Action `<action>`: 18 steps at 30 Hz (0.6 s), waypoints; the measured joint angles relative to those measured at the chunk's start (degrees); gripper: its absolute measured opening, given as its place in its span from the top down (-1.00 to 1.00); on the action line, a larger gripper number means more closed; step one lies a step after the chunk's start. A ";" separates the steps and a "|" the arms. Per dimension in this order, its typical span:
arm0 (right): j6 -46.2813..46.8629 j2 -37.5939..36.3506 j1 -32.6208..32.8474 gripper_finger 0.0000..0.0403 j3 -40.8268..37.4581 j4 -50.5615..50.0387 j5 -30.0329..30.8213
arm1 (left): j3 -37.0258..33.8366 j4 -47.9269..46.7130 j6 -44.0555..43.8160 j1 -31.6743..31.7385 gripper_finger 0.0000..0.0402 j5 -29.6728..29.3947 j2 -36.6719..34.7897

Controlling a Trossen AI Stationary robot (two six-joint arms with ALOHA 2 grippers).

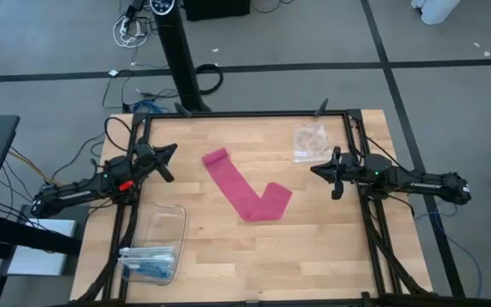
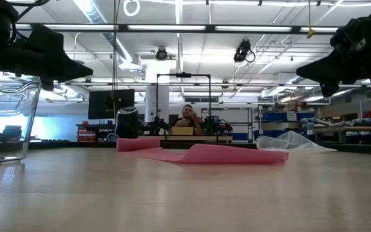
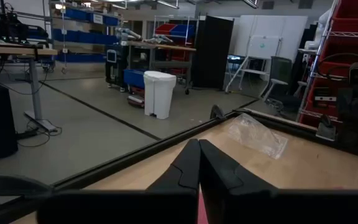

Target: Roll bandage

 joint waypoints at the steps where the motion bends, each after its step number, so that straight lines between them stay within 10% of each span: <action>1: 0.00 -0.01 0.02 0.89 -0.01 0.00 0.00 | -0.02 0.00 0.00 0.00 0.95 0.00 0.00; 18: -0.02 -0.01 0.00 0.89 0.00 0.00 0.00 | -0.07 3.90 -0.04 0.00 0.95 0.29 0.06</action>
